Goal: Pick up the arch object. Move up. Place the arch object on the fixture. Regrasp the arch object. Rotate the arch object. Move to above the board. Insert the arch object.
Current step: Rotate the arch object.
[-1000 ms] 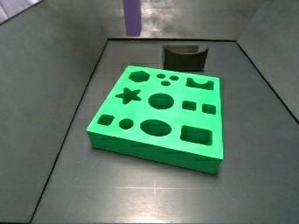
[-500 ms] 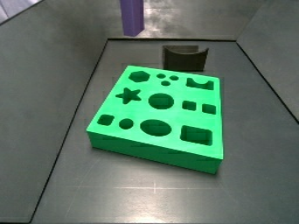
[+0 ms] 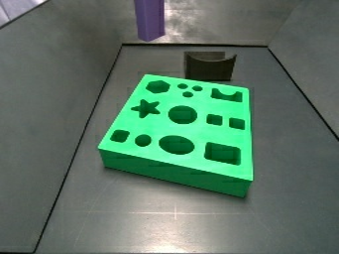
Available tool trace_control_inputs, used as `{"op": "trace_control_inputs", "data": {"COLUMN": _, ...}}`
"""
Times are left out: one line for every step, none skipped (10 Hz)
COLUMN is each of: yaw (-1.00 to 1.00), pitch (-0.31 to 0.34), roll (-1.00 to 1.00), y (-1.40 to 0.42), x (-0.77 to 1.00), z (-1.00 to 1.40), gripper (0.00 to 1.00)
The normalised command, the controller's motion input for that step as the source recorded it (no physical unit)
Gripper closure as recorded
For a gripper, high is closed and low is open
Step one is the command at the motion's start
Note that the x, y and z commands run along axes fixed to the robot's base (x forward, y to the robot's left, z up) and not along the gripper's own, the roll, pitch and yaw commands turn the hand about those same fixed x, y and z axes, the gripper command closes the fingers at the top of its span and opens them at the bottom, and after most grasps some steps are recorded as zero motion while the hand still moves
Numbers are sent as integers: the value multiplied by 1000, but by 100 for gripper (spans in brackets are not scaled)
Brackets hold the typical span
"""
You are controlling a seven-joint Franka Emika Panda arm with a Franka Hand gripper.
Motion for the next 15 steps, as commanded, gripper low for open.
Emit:
{"op": "trace_control_inputs", "data": {"yaw": -1000, "pitch": 29, "roll": -48, "y": 3, "x": 2, "z": 1, "gripper": 100}}
{"op": "trace_control_inputs", "data": {"yaw": -1000, "pitch": 30, "roll": -51, "y": 4, "x": 2, "z": 2, "gripper": 100}}
{"op": "trace_control_inputs", "data": {"yaw": -1000, "pitch": 35, "roll": -59, "y": 7, "x": 2, "z": 2, "gripper": 100}}
{"op": "trace_control_inputs", "data": {"yaw": -1000, "pitch": 37, "roll": -62, "y": 8, "x": 2, "z": 2, "gripper": 100}}
{"op": "trace_control_inputs", "data": {"yaw": -1000, "pitch": 43, "roll": -72, "y": 11, "x": 1, "z": 3, "gripper": 100}}
{"op": "trace_control_inputs", "data": {"yaw": -1000, "pitch": 49, "roll": -82, "y": 12, "x": 1, "z": 3, "gripper": 100}}
{"op": "trace_control_inputs", "data": {"yaw": -1000, "pitch": 59, "roll": -99, "y": 13, "x": 2, "z": 5, "gripper": 100}}
{"op": "trace_control_inputs", "data": {"yaw": -1000, "pitch": 66, "roll": -111, "y": 14, "x": 2, "z": 6, "gripper": 100}}
{"op": "trace_control_inputs", "data": {"yaw": -999, "pitch": 87, "roll": -149, "y": 14, "x": 2, "z": 8, "gripper": 100}}
{"op": "trace_control_inputs", "data": {"yaw": -848, "pitch": 87, "roll": -148, "y": 14, "x": 3, "z": 9, "gripper": 100}}
{"op": "trace_control_inputs", "data": {"yaw": -531, "pitch": 84, "roll": -147, "y": 15, "x": 5, "z": 13, "gripper": 100}}
{"op": "trace_control_inputs", "data": {"yaw": -307, "pitch": 81, "roll": -145, "y": 16, "x": 7, "z": 18, "gripper": 100}}
{"op": "trace_control_inputs", "data": {"yaw": -206, "pitch": 79, "roll": -145, "y": 16, "x": 9, "z": 19, "gripper": 100}}
{"op": "trace_control_inputs", "data": {"yaw": -142, "pitch": 78, "roll": -345, "y": 0, "x": 0, "z": -1000, "gripper": 100}}
{"op": "trace_control_inputs", "data": {"yaw": -104, "pitch": 68, "roll": -341, "y": 1, "x": 5, "z": -1000, "gripper": 100}}
